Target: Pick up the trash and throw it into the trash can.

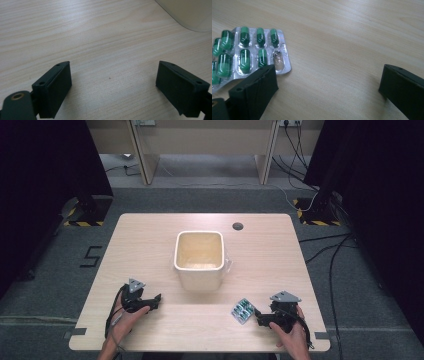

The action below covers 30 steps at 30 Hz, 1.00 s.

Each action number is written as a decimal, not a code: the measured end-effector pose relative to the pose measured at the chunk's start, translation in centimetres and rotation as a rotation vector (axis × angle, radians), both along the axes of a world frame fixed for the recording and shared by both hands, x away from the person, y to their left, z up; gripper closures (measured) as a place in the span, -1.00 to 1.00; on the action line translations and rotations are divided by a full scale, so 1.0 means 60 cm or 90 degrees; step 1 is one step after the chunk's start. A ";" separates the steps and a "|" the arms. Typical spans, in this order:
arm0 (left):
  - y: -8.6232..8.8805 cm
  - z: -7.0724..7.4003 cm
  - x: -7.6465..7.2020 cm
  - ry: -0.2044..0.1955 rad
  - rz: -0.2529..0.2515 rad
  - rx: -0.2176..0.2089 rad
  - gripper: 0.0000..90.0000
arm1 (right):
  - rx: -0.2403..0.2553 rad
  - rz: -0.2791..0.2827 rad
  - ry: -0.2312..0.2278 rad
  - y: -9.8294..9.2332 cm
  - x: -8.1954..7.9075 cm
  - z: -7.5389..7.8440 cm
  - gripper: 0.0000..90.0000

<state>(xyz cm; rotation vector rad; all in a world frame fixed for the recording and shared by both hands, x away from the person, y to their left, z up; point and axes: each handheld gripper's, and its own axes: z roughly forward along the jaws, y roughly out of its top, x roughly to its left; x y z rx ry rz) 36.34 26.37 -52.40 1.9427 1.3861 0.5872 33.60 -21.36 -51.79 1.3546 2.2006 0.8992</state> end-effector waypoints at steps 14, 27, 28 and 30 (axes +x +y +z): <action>0.000 0.000 0.000 0.000 0.000 0.000 -0.73 | 0.014 0.046 -0.026 -0.012 -0.019 0.013 -0.66; 0.000 0.000 0.000 0.000 0.000 0.000 -0.73 | 0.021 0.083 -0.066 0.010 -0.033 0.046 -0.66; 0.000 0.000 0.000 0.000 0.000 0.000 -0.73 | 0.020 0.085 -0.068 0.013 -0.033 0.046 -0.66; 0.000 0.000 0.000 0.000 0.000 0.000 -0.73 | 0.021 0.094 -0.065 0.018 -0.033 0.047 -0.66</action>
